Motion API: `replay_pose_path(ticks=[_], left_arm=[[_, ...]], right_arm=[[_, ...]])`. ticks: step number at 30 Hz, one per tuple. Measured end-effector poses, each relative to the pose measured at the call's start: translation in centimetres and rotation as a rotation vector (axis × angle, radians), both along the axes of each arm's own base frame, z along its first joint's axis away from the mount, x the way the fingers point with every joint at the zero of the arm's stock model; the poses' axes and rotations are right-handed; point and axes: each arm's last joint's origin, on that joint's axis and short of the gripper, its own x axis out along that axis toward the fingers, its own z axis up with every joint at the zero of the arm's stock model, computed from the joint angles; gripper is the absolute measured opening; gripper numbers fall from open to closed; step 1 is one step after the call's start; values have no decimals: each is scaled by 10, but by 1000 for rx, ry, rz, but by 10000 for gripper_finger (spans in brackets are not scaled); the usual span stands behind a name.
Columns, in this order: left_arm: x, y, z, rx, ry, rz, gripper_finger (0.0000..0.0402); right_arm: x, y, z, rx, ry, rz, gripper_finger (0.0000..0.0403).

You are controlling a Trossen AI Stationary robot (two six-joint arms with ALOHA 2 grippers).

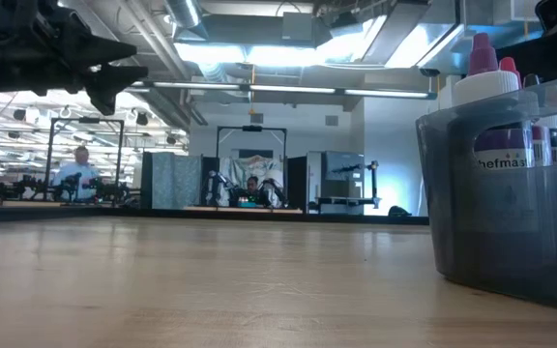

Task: Pick & Place food coloring
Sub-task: Return to Home Position

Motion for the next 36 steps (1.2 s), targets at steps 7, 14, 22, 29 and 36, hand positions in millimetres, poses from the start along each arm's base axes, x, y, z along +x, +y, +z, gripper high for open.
replay_pose_path(ticks=[7, 14, 22, 29, 36], left_arm=[[-10, -4, 6, 43, -83, 1, 192], [-11, -5, 6, 44, -78, -11, 191], [-11, -5, 6, 44, -80, -10, 191], [-11, -5, 7, 46, -85, -10, 192], [-11, -5, 7, 46, -86, -10, 191]], right_arm=[[0, 1, -1, -17, 5, 24, 124], [11, 1, -22, -19, -118, 24, 124], [12, -1, -21, -37, -172, -74, 124], [13, -4, -27, -39, -104, -146, 124], [13, -4, -30, 241, -67, -147, 124]])
